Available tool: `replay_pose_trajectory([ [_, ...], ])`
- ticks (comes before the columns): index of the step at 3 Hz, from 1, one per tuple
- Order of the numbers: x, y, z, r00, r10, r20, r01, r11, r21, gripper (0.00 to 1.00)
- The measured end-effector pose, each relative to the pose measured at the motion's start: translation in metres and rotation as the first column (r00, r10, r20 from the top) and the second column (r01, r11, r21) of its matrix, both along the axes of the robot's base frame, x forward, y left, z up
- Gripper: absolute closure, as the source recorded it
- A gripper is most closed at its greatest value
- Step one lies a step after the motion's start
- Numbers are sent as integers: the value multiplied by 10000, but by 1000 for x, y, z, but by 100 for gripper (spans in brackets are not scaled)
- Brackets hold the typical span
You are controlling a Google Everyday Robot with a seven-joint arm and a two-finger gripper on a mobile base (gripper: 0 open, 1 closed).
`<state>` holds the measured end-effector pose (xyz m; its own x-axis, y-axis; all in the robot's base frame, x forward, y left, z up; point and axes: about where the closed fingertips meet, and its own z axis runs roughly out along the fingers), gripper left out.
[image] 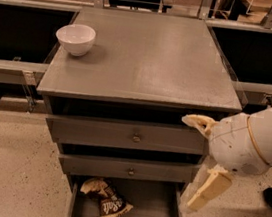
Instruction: Pick brown chip bag from bottom drawer and place on counter
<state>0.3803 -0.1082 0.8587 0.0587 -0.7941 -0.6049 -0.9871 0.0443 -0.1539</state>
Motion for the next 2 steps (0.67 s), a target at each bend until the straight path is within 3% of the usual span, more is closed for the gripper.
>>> replay_pose_trajectory([
  [1, 0, 4, -16, 9997, -225, -53, 227, 9993, 298, 0],
  [2, -17, 19, -79, 9962, -800, -339, 839, 9872, 1359, 0],
])
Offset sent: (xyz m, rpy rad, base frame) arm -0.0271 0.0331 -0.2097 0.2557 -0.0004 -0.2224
